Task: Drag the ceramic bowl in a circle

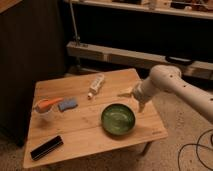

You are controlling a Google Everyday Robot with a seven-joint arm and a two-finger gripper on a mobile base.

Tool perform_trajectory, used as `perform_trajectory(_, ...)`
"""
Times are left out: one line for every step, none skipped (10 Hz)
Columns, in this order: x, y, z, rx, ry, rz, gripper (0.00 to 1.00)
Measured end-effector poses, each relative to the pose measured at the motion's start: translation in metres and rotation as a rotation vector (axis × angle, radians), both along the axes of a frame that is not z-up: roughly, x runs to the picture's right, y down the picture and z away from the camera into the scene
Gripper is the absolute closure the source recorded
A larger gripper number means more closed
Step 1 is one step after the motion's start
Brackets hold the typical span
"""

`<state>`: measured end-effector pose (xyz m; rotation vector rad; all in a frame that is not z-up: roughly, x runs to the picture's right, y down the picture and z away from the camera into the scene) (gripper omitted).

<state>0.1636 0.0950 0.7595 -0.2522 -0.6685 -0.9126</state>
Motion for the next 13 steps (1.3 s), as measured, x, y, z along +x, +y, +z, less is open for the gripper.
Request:
perform_trajectory(0.014, 0.019, 0.008, -0.013, 0.005, -0.01, 0.2)
perform_trajectory(0.025, 0.035, 0.015, -0.026, 0.007, -0.02, 0.2)
perform_trajectory(0.027, 0.038, 0.016, -0.028, 0.006, -0.023, 0.2)
perform_trajectory(0.026, 0.038, 0.017, -0.028, 0.004, -0.025, 0.2)
perform_trajectory(0.025, 0.038, 0.017, -0.028, 0.003, -0.026, 0.2)
perform_trajectory(0.026, 0.038, 0.017, -0.028, 0.004, -0.025, 0.2)
perform_trajectory(0.026, 0.038, 0.017, -0.029, 0.003, -0.023, 0.2)
perform_trajectory(0.024, 0.04, 0.019, -0.032, -0.006, -0.022, 0.2)
perform_trajectory(0.023, 0.044, 0.023, -0.038, -0.017, -0.023, 0.2)
perform_trajectory(0.021, 0.051, 0.03, -0.04, -0.036, -0.021, 0.2)
perform_trajectory(0.02, 0.062, 0.041, -0.04, -0.064, -0.021, 0.2)
perform_trajectory(0.016, 0.072, 0.049, -0.039, -0.091, -0.041, 0.2)
perform_trajectory(0.01, 0.076, 0.051, -0.037, -0.111, -0.069, 0.2)
